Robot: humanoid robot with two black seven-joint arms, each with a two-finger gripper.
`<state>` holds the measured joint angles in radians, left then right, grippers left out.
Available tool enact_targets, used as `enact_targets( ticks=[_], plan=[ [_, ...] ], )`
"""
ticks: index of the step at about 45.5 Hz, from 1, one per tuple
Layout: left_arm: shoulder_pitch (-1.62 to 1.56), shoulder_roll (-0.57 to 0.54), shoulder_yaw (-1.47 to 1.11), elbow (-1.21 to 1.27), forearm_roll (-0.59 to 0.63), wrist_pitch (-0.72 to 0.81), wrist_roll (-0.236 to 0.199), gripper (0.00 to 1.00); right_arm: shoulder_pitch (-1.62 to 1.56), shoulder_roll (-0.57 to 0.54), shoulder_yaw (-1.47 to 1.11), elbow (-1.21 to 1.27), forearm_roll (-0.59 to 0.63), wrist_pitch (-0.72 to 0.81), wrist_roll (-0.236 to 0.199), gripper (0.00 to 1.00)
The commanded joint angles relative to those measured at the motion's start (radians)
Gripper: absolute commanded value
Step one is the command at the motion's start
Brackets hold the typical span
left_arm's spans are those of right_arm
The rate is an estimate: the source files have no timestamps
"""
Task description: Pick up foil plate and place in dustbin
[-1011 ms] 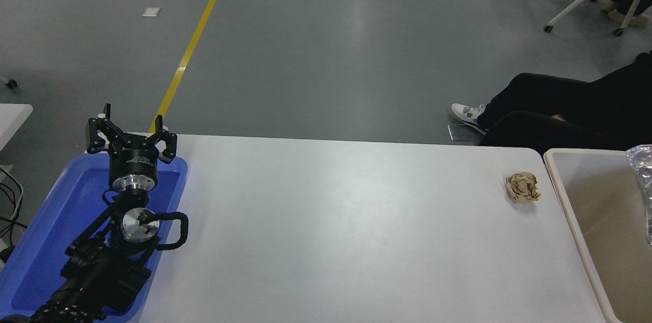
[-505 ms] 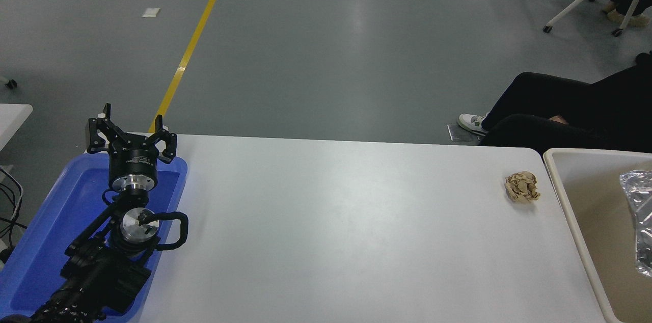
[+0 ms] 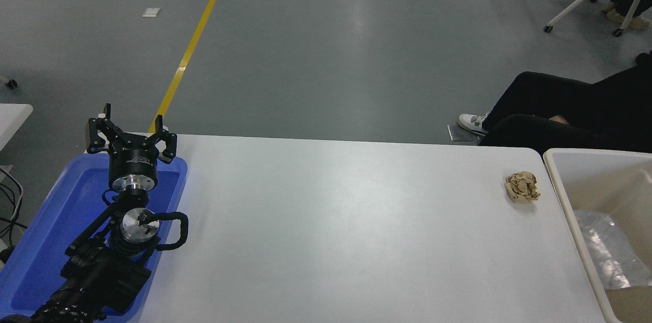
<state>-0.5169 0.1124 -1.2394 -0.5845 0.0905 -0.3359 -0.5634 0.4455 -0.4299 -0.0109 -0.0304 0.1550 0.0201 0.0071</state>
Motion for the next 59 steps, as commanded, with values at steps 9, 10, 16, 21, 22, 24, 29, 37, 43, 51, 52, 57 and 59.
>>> enact_targets(
  ticks=[9,10,16,21,22,24,29,37,43,51,52,57,59],
  plan=[
    [0.000,0.000,0.000,0.000,0.000,0.000,0.000,0.99,0.082,-0.030,0.002,-0.002,0.003,0.109,-0.012,1.00],
    [0.000,0.001,0.000,0.000,0.000,0.000,-0.001,0.99,0.088,-0.035,0.002,-0.002,0.005,0.119,-0.012,1.00],
    [0.000,0.000,0.000,0.000,0.000,0.000,0.000,0.99,0.122,-0.053,-0.001,0.004,0.003,0.146,-0.012,1.00],
    [0.000,0.001,0.000,0.000,0.000,0.000,0.000,0.99,0.163,-0.079,-0.020,0.023,-0.011,0.150,-0.010,1.00],
    [0.000,0.000,0.000,0.000,0.000,0.000,0.000,0.99,0.174,-0.088,-0.023,0.035,-0.012,0.150,-0.010,1.00],
    [0.000,0.001,0.000,0.000,0.000,0.000,0.000,0.99,0.194,-0.108,-0.034,0.066,-0.021,0.150,-0.010,1.00],
    [0.000,0.000,0.000,0.000,0.000,0.000,-0.001,0.99,0.248,-0.173,-0.075,0.179,-0.070,0.149,-0.009,1.00],
    [0.000,0.000,0.000,0.000,0.000,0.000,0.000,0.99,0.337,-0.314,-0.075,0.441,-0.187,0.132,-0.009,1.00],
    [0.000,0.000,0.000,0.000,0.000,0.000,0.000,0.99,0.407,-0.417,-0.072,0.661,-0.285,0.092,-0.010,1.00],
    [0.000,0.000,0.000,0.000,0.002,0.000,-0.001,0.99,0.509,-0.573,-0.078,0.983,-0.466,0.067,-0.012,1.00],
    [0.000,0.000,0.000,-0.001,0.002,0.000,-0.001,0.99,0.519,-0.590,-0.078,1.013,-0.483,0.066,-0.013,1.00],
    [0.000,0.000,0.000,-0.001,0.002,0.000,0.000,0.99,0.584,-0.667,-0.127,1.161,-0.552,0.067,-0.027,1.00],
    [0.000,0.000,0.000,-0.001,0.002,0.000,-0.001,0.99,0.623,-0.693,-0.170,1.211,-0.574,0.067,-0.035,1.00]
  ],
)
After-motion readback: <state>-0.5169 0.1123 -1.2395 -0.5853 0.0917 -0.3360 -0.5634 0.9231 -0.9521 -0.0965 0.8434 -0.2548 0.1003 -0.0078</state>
